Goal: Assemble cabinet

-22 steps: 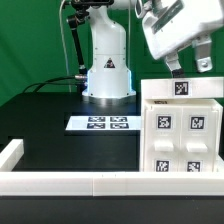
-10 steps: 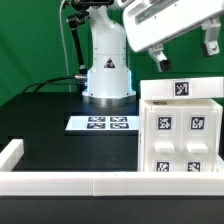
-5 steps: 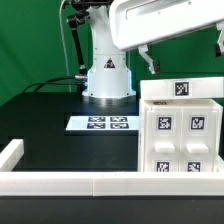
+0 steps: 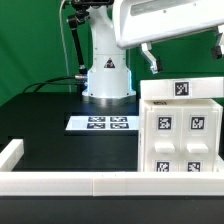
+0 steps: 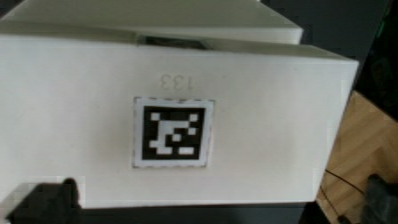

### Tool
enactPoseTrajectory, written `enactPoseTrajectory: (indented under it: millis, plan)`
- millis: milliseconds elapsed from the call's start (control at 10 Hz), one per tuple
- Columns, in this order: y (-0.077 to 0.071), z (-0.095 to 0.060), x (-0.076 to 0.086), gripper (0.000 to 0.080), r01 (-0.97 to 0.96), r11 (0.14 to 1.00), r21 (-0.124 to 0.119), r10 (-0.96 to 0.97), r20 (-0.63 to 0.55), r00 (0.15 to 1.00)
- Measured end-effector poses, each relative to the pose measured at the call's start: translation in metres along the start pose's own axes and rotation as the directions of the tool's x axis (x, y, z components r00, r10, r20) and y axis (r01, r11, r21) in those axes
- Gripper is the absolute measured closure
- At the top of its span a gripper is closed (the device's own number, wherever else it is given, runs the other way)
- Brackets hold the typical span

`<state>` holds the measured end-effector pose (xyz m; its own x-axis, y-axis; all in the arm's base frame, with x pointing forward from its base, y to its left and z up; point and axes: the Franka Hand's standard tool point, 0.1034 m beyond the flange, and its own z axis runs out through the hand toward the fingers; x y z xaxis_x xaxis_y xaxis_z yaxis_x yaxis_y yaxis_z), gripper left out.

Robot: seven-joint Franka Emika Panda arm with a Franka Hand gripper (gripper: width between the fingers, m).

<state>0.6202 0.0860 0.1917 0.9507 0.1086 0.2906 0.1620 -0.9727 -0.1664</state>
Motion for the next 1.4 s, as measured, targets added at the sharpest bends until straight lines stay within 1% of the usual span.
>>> enactPoseTrajectory:
  millis: [100,300,500,600,800,900,1000,1200,1300,1400]
  plan:
    - [0.003,0.0,0.001,0.0002,0.166,0.986,-0.016,-0.166,0.0,0.986]
    - [0.004,0.001,0.0,0.0002,0.384,0.923,-0.028,-0.383,0.016,0.923]
    - [0.004,0.003,-0.002,0.0002,0.57,0.821,-0.039,-0.568,0.051,0.821]
    - [0.003,0.006,-0.005,0.0002,0.659,0.751,-0.04,-0.655,0.076,0.751]
    - [0.0,0.012,-0.01,0.0002,0.767,0.64,-0.037,-0.76,0.114,0.64]
    - [0.0,0.014,-0.011,0.0002,0.82,0.571,-0.034,-0.811,0.134,0.57]
    - [0.001,0.015,-0.012,0.0002,0.851,0.524,-0.028,-0.84,0.146,0.522]
    - [0.003,0.021,-0.014,0.0002,0.892,0.451,-0.015,-0.879,0.165,0.447]
    - [0.004,0.024,-0.016,0.0002,0.92,0.393,-0.005,-0.905,0.178,0.387]
    - [0.005,0.029,-0.018,0.0002,0.921,0.39,0.002,-0.906,0.181,0.383]
